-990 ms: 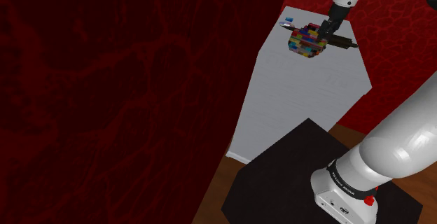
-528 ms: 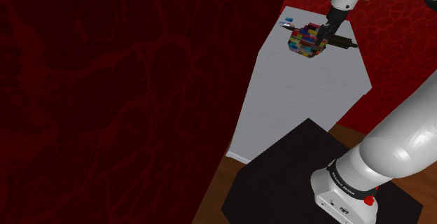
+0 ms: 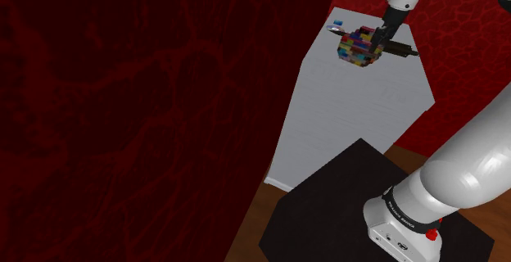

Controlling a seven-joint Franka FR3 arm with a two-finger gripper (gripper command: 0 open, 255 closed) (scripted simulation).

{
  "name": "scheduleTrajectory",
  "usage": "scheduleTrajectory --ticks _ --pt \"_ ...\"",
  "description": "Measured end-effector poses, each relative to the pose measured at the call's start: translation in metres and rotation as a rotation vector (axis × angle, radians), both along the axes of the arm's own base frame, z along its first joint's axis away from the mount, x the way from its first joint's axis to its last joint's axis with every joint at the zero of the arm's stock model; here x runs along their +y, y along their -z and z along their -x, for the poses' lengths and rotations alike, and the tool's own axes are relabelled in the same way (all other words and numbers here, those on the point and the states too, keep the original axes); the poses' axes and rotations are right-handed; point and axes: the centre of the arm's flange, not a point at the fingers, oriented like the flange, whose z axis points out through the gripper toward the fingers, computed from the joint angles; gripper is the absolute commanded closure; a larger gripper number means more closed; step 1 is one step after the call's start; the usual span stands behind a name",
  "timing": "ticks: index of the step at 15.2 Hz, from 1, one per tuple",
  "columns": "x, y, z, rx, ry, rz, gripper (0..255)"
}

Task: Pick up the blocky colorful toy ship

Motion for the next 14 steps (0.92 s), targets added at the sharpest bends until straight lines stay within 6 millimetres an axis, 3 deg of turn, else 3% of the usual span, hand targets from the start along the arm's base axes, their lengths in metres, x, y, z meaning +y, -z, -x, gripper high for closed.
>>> scheduleTrajectory --ticks 14 --pt "-0.001 -0.068 0.000 0.000 0.000 0.000 255"
